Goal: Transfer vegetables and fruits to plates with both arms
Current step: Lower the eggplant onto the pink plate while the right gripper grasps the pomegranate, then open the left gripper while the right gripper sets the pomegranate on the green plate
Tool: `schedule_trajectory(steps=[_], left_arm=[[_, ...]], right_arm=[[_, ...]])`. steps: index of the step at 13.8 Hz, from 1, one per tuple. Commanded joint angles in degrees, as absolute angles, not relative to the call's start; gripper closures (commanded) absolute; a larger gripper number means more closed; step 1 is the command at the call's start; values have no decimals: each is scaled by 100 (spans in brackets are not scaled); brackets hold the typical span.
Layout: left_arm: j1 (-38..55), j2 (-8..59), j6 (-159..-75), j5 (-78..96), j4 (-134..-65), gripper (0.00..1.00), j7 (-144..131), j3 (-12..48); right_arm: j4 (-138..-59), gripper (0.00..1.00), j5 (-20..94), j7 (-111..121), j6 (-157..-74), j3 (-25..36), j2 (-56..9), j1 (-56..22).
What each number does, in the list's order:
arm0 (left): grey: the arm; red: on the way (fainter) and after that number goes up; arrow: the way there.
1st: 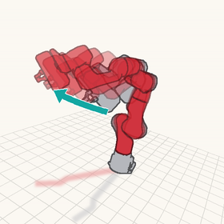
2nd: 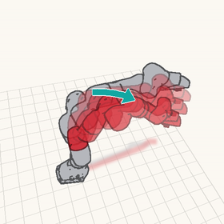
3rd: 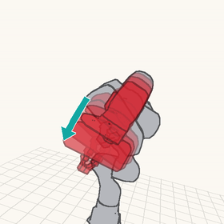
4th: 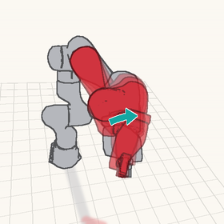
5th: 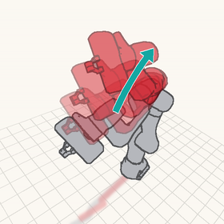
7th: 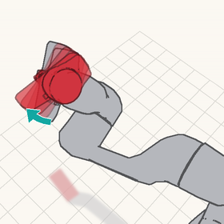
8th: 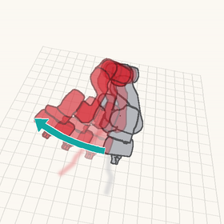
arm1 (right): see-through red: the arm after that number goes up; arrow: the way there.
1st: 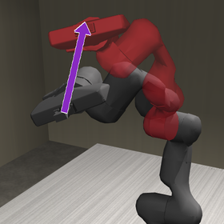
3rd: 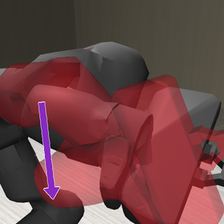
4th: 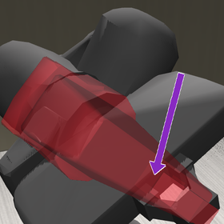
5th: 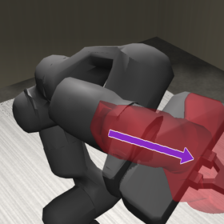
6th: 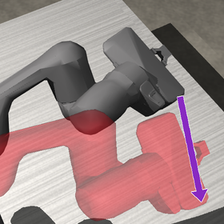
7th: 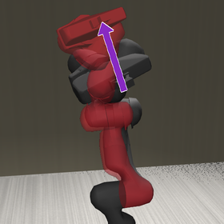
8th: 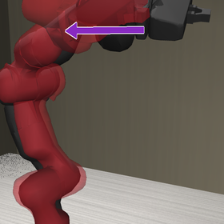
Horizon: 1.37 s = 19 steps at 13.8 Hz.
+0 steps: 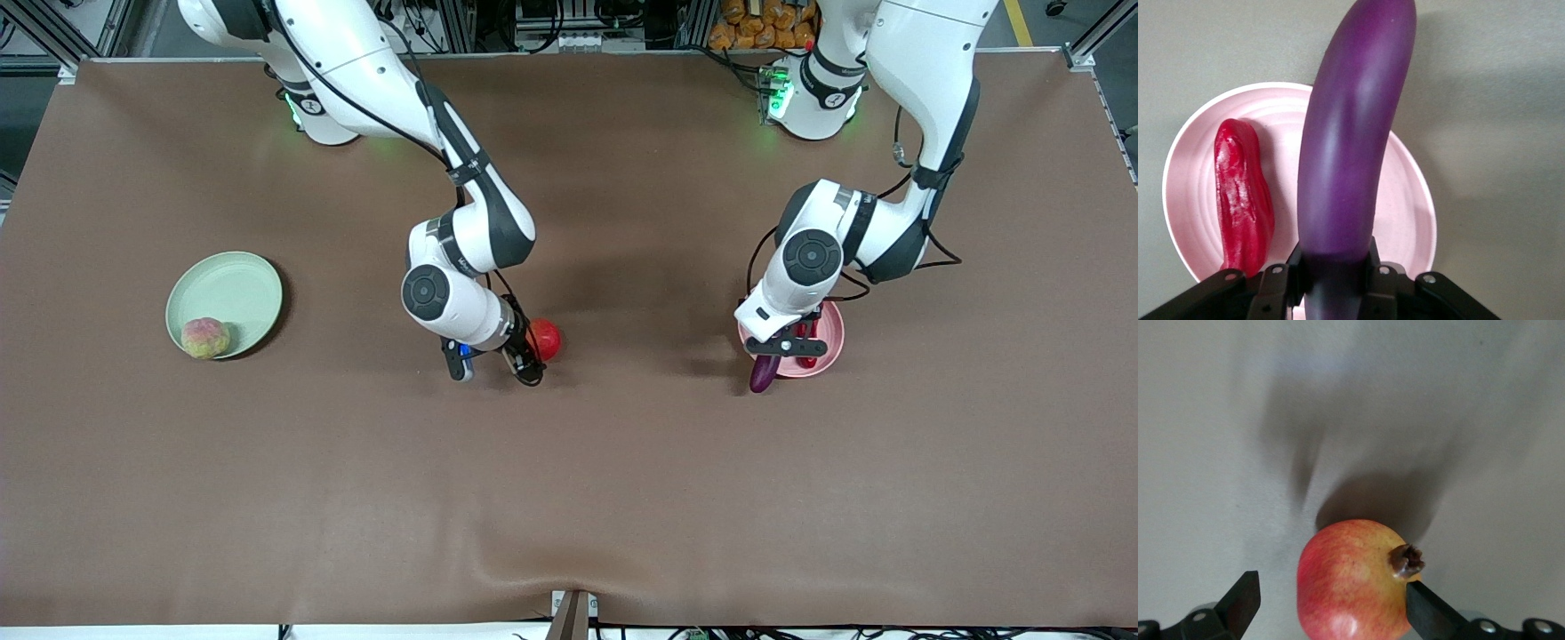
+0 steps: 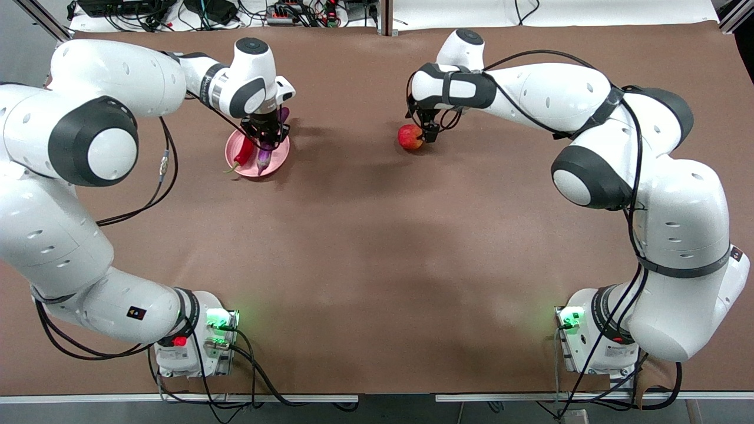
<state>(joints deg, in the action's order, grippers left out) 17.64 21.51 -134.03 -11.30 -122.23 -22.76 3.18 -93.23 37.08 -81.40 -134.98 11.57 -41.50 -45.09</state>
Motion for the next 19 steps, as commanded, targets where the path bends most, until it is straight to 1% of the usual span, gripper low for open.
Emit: schedule_trajectory(steps=[1, 3, 4, 5, 6, 7, 8, 9, 10, 12, 14, 15, 16, 17, 19], left_arm=[[1583, 1951, -13526, -1266, -12480, 93, -1987, 351], [1512, 1942, -13526, -1266, -12533, 93, -1978, 352], [1512, 1942, -13526, -1266, -12551, 93, -1978, 352], [1503, 1942, -13526, -1266, -12559, 92, -1978, 352], [1503, 1951, -13526, -1266, -12568, 84, -1978, 352], [1503, 1960, -13518, -1266, -12568, 73, -1978, 352], [1503, 1969, -13526, -1266, -12568, 47, -1978, 352], [1503, 1977, -13518, -1266, -12577, 18, -1978, 352], [1503, 1986, -13526, -1266, -12568, 0, -1978, 352], [1512, 1995, -13526, -1266, -12560, 0, -1978, 352], [1512, 1978, -13518, -1266, -12551, 0, -1978, 352], [1512, 1951, -13518, -1266, -12533, 0, -1986, 352], [1512, 1925, -13500, -1266, -12498, 0, -1995, 360], [1520, 1838, -13483, -1257, -12489, 0, -2021, 360], [1564, 1575, -13395, -1257, -12376, 0, -2065, 387]], right_arm=[[-9351, 0, 3832, -8191, -13570, 1222, -4280, -4649], [-9360, 0, 3832, -8104, -13588, 1222, -4394, -4693], [-9360, 12, 3823, -8077, -13579, 1222, -4395, -4693], [-9343, 43, 3771, -8034, -13570, 1222, -4395, -4693], [-9308, 95, 3797, -8016, -13553, 1222, -4377, -4641], [-9282, 100, 3823, -8016, -13353, 1222, -4325, -4554], [-9125, 100, 3832, -8007, -12898, 1230, -4289, -4431], [-8906, 100, 3823, -8024, -12441, 1239, -4254, -4308], [-8721, 100, 3762, -8007, -11967, 1257, -4210, -4159], [-8482, 100, 3579, -7684, -10948, 1283, -4088, -3773], [-8534, 100, 2947, -6641, -9718, 1283, -3614, -3290], [-8569, 100, 2657, -6105, -9260, 1283, -3438, -3052], [-8700, 100, 2298, -5691, -8942, 1292, -3254, -2919], [-8927, 100, 1842, -5304, -8817, 1327, -3026, -2779], [-9655, 100, 1163, -4242, -8806, 1336, -2525, -2410]])
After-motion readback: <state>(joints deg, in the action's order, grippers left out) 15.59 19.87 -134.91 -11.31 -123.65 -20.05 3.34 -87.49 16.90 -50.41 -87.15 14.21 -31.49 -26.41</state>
